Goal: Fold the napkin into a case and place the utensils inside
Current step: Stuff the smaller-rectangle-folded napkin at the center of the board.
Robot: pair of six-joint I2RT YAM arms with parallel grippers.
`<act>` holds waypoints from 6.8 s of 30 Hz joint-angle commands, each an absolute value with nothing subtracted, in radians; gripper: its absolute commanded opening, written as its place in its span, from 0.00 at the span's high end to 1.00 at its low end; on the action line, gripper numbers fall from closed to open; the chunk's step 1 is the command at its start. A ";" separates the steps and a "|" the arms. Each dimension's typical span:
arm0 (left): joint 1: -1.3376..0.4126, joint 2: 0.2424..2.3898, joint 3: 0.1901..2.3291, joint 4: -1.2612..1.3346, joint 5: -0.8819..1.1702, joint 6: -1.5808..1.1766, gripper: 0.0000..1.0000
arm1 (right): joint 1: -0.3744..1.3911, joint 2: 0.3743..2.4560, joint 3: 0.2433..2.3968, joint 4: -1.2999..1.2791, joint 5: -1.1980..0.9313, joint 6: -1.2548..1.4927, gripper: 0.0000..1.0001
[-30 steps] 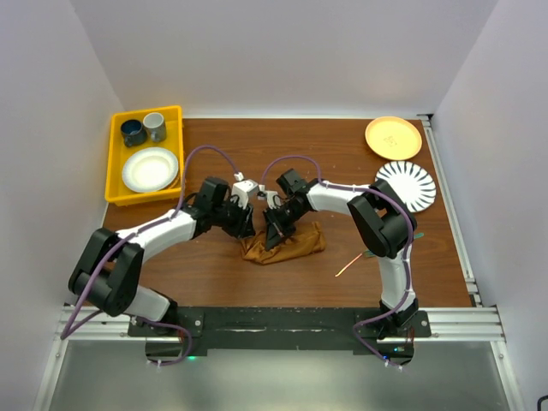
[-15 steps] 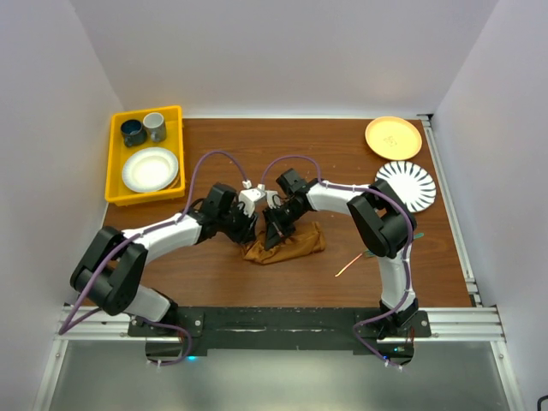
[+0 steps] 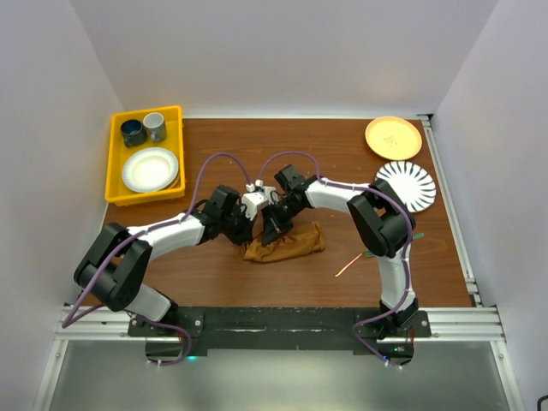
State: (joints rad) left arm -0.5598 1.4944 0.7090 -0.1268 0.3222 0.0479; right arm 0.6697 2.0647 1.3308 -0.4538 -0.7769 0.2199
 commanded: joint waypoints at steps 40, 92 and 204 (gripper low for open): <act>-0.566 1.379 0.701 -0.141 0.394 0.112 1.00 | 0.704 2.040 1.369 -0.358 -0.645 0.209 1.00; -0.511 1.443 0.699 -0.143 0.411 0.046 1.00 | 0.707 1.801 1.011 0.078 -0.606 0.705 0.90; -0.433 1.489 0.746 -0.209 0.537 0.109 0.97 | 0.594 1.999 1.437 -0.686 -0.578 -0.339 0.56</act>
